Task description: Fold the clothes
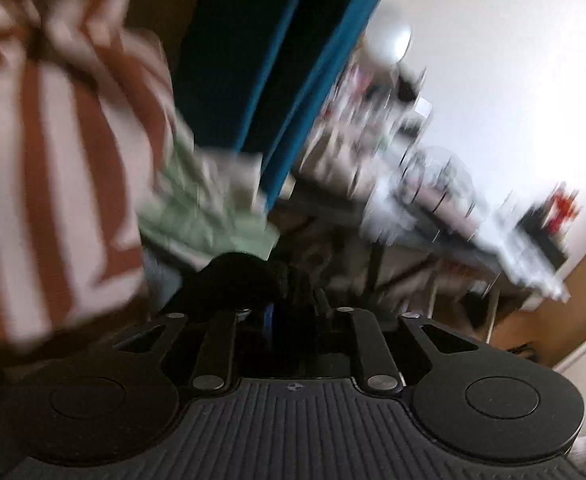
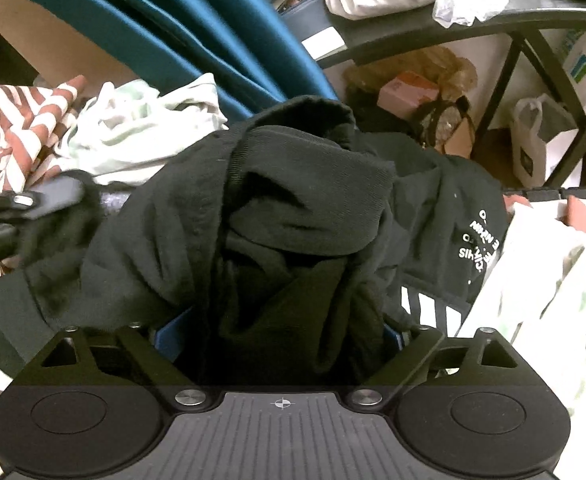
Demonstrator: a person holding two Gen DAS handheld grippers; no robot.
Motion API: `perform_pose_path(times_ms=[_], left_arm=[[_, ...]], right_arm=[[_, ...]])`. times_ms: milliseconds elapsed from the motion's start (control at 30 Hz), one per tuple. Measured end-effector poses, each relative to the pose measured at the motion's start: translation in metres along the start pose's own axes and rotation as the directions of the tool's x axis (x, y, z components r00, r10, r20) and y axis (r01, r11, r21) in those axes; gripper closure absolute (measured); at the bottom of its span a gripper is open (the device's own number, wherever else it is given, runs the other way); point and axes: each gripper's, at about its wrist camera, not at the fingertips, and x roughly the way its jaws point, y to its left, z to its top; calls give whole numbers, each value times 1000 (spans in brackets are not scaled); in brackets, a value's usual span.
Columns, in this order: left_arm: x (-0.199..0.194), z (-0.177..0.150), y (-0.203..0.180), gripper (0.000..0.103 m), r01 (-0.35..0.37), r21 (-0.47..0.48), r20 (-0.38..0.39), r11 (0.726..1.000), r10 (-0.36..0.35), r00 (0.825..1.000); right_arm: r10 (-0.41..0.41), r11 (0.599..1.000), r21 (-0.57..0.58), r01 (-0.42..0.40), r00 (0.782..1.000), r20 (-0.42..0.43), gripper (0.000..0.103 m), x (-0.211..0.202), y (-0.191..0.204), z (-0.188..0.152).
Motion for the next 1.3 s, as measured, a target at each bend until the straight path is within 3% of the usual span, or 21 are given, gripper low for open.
perform_pose_path(times_ms=[133, 267, 567, 800, 1100, 1300], left_arm=[[39, -10, -5, 72, -32, 91, -131, 995, 44, 990], [57, -15, -3, 67, -62, 102, -177, 993, 79, 981], [65, -20, -3, 65, -90, 101, -183, 991, 108, 977], [59, -20, 0, 65, -92, 96, -194, 991, 109, 975], [60, -21, 1, 65, -103, 90, -206, 991, 119, 971], [63, -19, -2, 64, -117, 91, -213, 989, 134, 968]], right_arm=[[-3, 1000, 28, 3, 1000, -3, 6, 1, -8, 0], [-12, 1000, -4, 12, 1000, 3, 4, 9, -6, -1], [-30, 999, -15, 30, 999, -13, 4, 12, 1, 3], [-83, 993, -75, 88, 994, 73, 3, -8, 12, 7], [-51, 998, -34, 52, 998, 28, 1, 9, 3, 9], [-45, 994, -99, 46, 999, 19, 15, 11, 11, 4]])
